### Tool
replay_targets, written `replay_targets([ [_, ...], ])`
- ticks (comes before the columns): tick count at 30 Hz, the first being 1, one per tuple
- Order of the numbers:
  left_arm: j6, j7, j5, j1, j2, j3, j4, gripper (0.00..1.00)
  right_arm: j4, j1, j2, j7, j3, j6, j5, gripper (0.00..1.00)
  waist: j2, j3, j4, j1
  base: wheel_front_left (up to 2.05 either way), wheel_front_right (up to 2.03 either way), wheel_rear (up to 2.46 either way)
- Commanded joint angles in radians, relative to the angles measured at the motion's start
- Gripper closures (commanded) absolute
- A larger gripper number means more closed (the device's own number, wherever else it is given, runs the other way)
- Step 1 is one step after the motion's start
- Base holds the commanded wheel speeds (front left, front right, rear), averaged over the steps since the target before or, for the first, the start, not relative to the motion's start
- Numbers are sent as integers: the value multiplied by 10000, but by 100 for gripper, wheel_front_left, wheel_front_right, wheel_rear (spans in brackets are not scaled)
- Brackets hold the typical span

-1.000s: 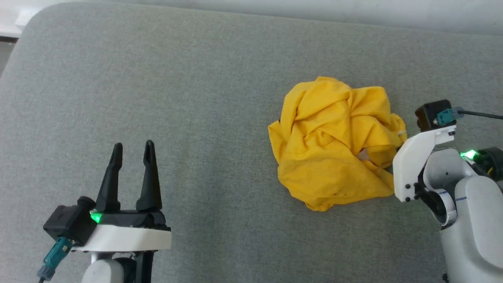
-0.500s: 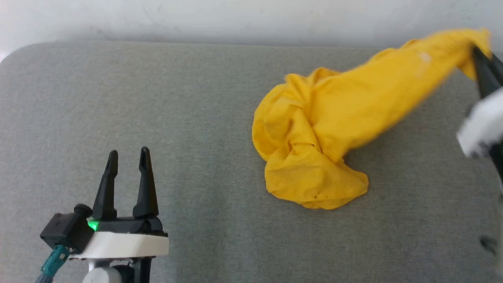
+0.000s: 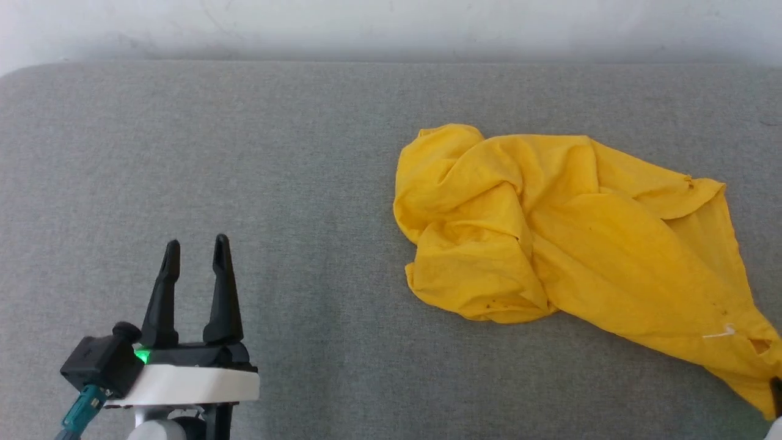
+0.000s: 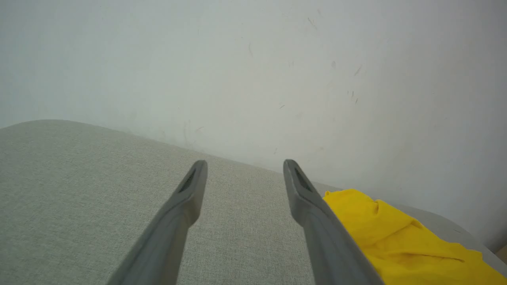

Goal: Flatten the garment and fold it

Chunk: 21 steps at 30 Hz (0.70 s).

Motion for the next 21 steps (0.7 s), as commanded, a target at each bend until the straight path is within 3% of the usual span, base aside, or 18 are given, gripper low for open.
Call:
replay_targets([
  [1, -75, -47, 94, 21, -24, 51, 24, 0, 163, -94, 11, -231, 101, -9, 39, 100, 0, 6, -98, 2, 0, 0, 0],
  [2, -94, -47, 114, 11, -24, 60, 43, 0, 294, -168, 11, -393, 250, -9, -19, 90, 0, -15, -137, 2, 0, 0, 0],
  [4, -118, -47, 119, -8, -24, 59, 76, 0, 413, -475, 12, -632, 532, -9, -23, 9, 0, -76, -216, 2, 0, 0, 0],
  [5, -125, -47, 109, -18, -24, 46, 90, 0, 384, -651, 12, -635, 730, -9, -45, 0, 0, -112, -246, 2, 0, 0, 0],
  [14, -80, -47, 22, -45, -24, -183, 107, 0, -1691, -2946, -34, 775, 2784, -9, -285, 0, 0, -273, -44, 2, 0, 0, 0],
  [21, -113, -47, -16, -181, -24, -331, 97, 0, -744, -5213, -454, 2058, 4463, -9, -316, 0, 0, 154, 667, 2, 0, 0, 0],
])
